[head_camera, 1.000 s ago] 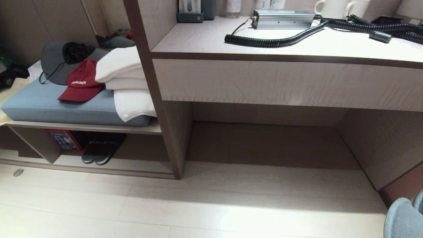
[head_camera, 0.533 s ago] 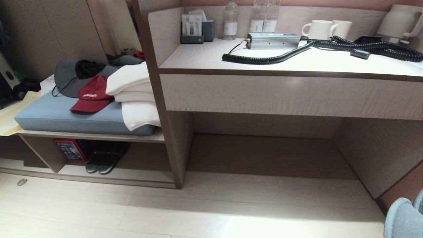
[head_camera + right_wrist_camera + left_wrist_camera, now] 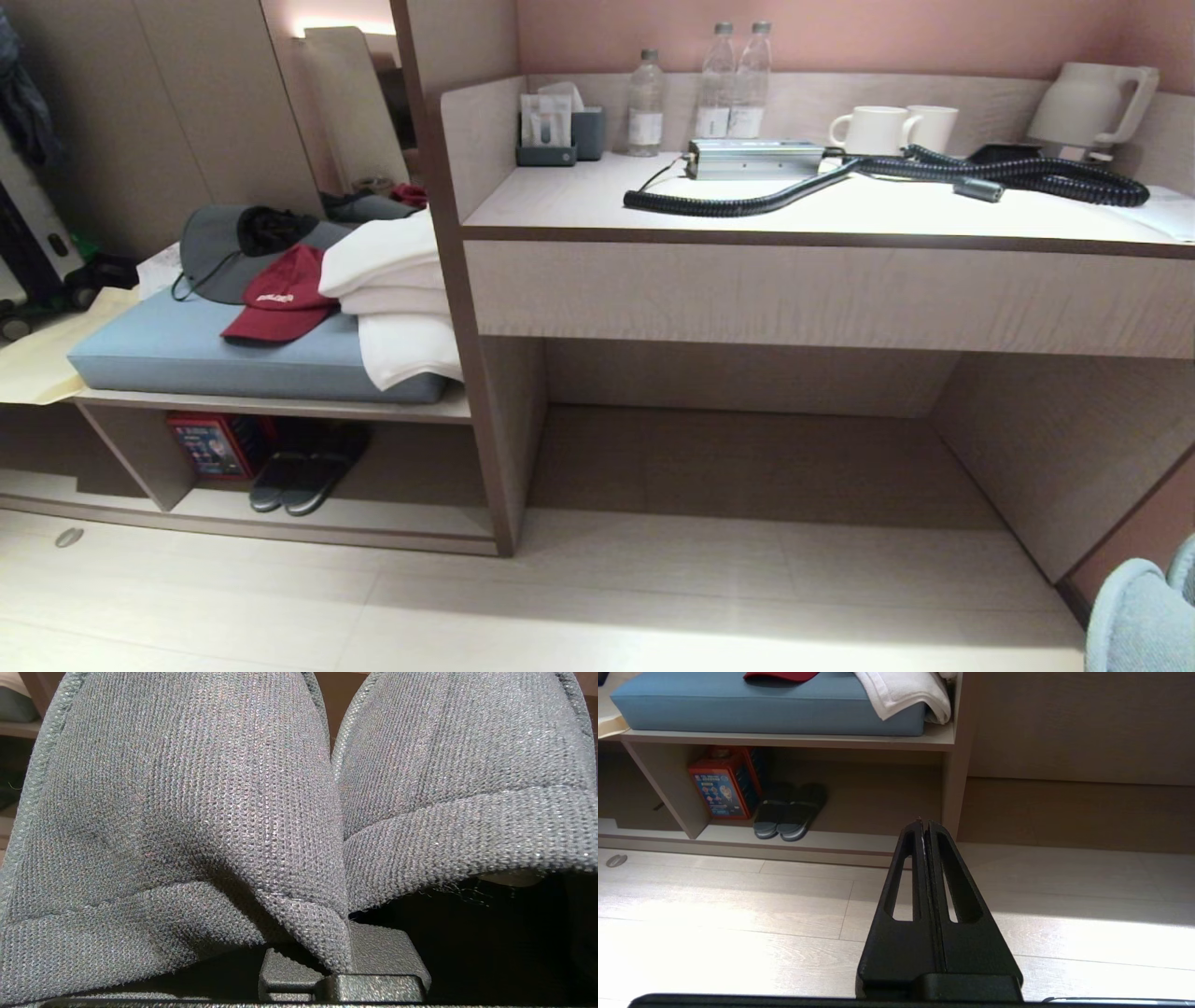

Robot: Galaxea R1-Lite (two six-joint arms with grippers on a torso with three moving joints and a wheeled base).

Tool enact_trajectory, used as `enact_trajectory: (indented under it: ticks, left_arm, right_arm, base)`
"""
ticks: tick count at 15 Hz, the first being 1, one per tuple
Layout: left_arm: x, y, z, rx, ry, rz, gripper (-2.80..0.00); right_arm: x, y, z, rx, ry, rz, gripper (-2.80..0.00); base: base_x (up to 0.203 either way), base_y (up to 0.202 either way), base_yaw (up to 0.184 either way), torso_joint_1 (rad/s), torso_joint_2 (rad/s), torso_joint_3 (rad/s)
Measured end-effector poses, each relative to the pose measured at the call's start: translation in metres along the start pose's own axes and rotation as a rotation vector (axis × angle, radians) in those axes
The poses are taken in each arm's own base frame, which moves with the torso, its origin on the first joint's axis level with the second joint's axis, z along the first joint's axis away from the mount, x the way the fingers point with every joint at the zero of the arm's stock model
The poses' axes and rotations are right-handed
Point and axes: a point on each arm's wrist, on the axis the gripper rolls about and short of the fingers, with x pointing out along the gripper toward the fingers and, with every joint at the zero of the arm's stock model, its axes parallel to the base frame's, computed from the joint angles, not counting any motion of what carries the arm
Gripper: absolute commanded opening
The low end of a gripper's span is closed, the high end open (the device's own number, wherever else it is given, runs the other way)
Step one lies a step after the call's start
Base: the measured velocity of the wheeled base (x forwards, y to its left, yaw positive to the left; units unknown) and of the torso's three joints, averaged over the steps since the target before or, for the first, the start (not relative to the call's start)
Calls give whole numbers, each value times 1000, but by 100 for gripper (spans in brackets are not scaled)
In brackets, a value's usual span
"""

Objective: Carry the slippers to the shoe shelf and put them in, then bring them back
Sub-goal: Place the slippers into the shoe cabinet

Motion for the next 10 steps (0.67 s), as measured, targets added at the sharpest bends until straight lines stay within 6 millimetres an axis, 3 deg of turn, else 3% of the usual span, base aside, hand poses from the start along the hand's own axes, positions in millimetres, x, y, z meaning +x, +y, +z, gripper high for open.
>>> enact_trajectory:
  ticks: [5,10]
  left_arm:
    - [0,0,0,-4,2,-1,-280]
    - [0,0,0,-4,2,-1,-280]
  right_arm:
    - [0,0,0,0,0,0,-280]
    - [0,0,0,0,0,0,-280]
  base:
    - [0,12,-3,0,0,0]
    - [0,177,-5,3,2,6]
